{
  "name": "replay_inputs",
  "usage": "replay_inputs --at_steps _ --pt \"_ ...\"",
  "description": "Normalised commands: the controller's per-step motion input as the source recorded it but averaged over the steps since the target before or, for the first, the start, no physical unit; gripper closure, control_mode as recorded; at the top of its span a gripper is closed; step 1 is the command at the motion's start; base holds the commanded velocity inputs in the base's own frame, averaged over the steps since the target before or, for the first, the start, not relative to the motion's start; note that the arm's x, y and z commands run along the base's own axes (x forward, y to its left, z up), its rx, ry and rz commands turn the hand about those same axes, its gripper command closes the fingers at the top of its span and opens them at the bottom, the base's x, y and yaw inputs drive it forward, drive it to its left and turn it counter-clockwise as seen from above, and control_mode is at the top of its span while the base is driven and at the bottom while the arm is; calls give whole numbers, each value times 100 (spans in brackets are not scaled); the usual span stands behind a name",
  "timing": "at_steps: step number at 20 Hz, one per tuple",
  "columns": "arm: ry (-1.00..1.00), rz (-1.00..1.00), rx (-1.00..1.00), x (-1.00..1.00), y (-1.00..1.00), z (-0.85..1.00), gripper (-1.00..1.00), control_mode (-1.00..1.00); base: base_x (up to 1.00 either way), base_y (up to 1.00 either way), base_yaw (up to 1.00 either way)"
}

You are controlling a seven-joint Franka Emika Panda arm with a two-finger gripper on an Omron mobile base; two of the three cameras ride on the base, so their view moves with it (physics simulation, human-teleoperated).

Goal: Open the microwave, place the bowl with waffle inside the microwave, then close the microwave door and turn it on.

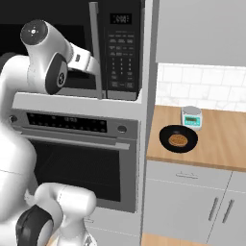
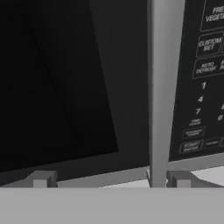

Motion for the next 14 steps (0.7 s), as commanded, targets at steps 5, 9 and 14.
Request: replay_inputs --at_steps 5,9,14 --pt "0 0 0 28 -15 16 -100 -100 0 0 0" --pt "0 0 0 13 -17 24 -100 -100 0 0 0" --pt "0 0 0 12 -22 15 -100 -100 0 0 0"
